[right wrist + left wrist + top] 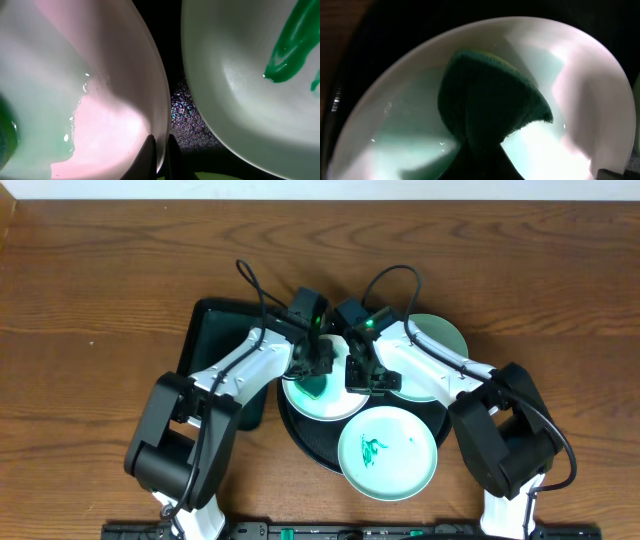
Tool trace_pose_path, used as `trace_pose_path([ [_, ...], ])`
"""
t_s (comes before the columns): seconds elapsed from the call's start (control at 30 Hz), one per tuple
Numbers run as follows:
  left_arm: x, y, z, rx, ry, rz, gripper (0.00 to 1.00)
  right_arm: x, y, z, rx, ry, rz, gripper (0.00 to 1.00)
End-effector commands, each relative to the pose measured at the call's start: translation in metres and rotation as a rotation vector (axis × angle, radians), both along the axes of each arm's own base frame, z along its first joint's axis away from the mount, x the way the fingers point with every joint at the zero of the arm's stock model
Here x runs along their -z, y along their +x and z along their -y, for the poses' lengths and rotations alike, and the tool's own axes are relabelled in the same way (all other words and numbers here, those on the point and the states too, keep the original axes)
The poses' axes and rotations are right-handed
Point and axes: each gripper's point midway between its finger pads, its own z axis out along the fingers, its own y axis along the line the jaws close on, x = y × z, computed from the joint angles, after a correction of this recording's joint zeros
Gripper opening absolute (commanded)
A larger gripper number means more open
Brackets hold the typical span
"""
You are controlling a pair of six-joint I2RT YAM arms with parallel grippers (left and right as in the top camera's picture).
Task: Clean dirty plates on tray and stack at the side
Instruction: 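Scrub the white plate with the sponge in the left gripper, then return the sponge with the left gripper to the black tray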
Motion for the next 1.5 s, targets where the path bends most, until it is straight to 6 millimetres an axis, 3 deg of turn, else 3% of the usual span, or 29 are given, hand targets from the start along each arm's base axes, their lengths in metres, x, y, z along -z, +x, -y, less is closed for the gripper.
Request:
trace_pose_path([
  [0.0, 0.006, -0.006, 0.014, 0.027, -0.014, -0.016, 0.07, 0.004, 0.003, 0.015, -0.014, -0.059, 0.018, 0.01],
  [0.13, -0.013, 0.001, 0.016, 0.025, -0.034, 0.031, 0.07, 0.004, 0.003, 0.015, -0.014, -0.057, 0.015, 0.01],
  [0.27, -0.046, 0.006, 0.01, 0.009, -0.025, 0.116, 0.07, 0.004, 0.003, 0.015, -0.014, -0.057, 0.015, 0.01],
  [0.43, -0.09, 0.005, -0.016, -0.038, 0.051, 0.224, 0.07, 0.004, 0.003, 0.014, -0.017, -0.055, 0.018, 0.01],
  [0.6, -0.113, 0.007, -0.05, -0.109, 0.161, 0.303, 0.07, 0.004, 0.003, 0.012, -0.016, -0.041, 0.015, 0.01],
  [0.73, -0.11, 0.017, -0.084, -0.189, 0.213, 0.291, 0.07, 0.004, 0.002, 0.011, -0.02, -0.037, 0.01, 0.01],
  [0.97, -0.107, 0.034, -0.164, -0.33, 0.258, 0.263, 0.07, 0.004, 0.002, 0.012, -0.028, -0.039, 0.007, 0.01],
  [1.07, -0.103, 0.035, -0.186, -0.364, 0.233, 0.236, 0.07, 0.004, 0.002, 0.011, -0.028, -0.039, 0.007, 0.01],
  [1.23, -0.085, 0.035, -0.195, -0.361, 0.166, 0.169, 0.07, 0.004, 0.002, 0.011, -0.028, -0.037, 0.009, 0.01],
  [1.47, -0.037, 0.027, -0.189, -0.314, 0.152, 0.019, 0.07, 0.004, 0.002, 0.012, -0.028, -0.039, 0.008, 0.01],
])
